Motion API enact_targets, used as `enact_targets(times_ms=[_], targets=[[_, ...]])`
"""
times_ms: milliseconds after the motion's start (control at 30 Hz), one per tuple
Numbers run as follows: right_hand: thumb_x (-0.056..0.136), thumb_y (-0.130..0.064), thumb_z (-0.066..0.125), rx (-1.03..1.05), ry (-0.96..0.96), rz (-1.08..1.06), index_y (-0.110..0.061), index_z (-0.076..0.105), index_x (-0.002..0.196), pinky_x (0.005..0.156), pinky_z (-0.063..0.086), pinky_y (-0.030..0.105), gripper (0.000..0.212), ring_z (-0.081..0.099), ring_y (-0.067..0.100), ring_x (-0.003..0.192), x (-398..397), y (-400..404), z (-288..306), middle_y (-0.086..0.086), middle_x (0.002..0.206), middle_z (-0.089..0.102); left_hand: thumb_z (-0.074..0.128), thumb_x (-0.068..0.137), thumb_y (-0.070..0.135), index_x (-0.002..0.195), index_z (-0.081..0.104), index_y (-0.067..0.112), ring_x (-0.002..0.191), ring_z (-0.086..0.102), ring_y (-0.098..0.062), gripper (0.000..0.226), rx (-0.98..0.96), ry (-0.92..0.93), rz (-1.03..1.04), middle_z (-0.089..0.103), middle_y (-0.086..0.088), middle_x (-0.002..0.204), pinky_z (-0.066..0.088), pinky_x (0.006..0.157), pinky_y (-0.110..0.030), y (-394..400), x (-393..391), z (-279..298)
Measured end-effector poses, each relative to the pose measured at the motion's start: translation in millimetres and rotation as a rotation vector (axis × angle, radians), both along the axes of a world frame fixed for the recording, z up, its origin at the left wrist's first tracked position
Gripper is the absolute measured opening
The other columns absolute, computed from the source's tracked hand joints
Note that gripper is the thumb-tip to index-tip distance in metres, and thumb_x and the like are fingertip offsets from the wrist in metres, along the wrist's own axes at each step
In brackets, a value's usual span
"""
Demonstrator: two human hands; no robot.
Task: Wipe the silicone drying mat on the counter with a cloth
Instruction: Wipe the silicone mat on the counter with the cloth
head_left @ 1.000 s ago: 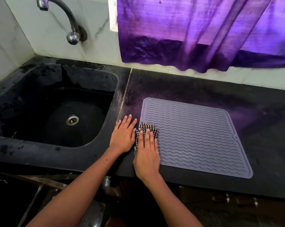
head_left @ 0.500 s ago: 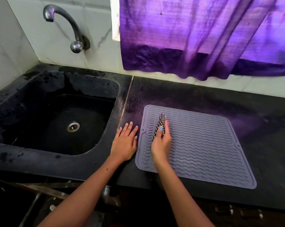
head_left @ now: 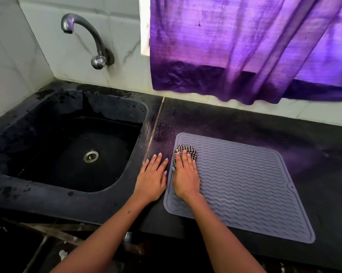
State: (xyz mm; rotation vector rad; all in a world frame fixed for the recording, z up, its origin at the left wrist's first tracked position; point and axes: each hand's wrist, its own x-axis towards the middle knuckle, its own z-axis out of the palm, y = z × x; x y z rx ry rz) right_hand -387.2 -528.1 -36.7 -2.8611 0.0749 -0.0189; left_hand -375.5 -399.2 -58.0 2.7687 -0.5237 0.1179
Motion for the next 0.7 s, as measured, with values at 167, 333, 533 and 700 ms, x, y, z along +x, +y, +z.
enact_targets(times_ms=[167,333,533,700], targets=[[0.098,-0.009,0.038,0.737,-0.209,-0.392,-0.013,0.034,0.144,0.117,0.018,0.026,0.047,0.028,0.017,0.142,9,4,23,0.004,0.152,0.032,-0.005,0.079,0.045,0.147,0.023,0.017,0.145,0.012,-0.018,0.078,0.013,0.014,-0.003,0.018,-0.005,0.156,0.004,0.117,-0.036,-3,2,6],[0.095,-0.002,0.040,0.542,-0.333,-0.388,-0.011,0.018,0.149,0.116,0.002,0.021,0.059,0.007,0.016,0.147,26,5,35,0.003,0.159,0.010,-0.010,0.077,0.047,0.148,0.015,0.016,0.145,0.005,-0.017,0.081,0.029,0.053,-0.016,0.008,-0.005,0.158,-0.001,0.117,-0.035,-17,23,15],[0.098,-0.037,0.032,0.035,0.027,-0.089,-0.016,0.002,0.151,0.120,-0.004,0.034,0.064,-0.005,0.018,0.147,32,-12,5,0.006,0.159,-0.004,0.008,0.095,0.036,0.149,0.006,0.012,0.145,-0.003,-0.017,0.058,0.128,0.120,-0.040,0.000,-0.006,0.158,-0.004,0.119,-0.037,-29,44,13],[0.099,-0.027,0.033,0.011,0.037,-0.058,-0.014,0.001,0.151,0.120,-0.005,0.034,0.062,-0.006,0.018,0.147,33,-14,5,0.007,0.159,-0.005,-0.019,0.071,0.043,0.149,0.004,0.014,0.145,-0.004,-0.016,0.087,0.122,0.085,-0.043,-0.001,-0.005,0.158,-0.005,0.118,-0.036,-28,44,7]])
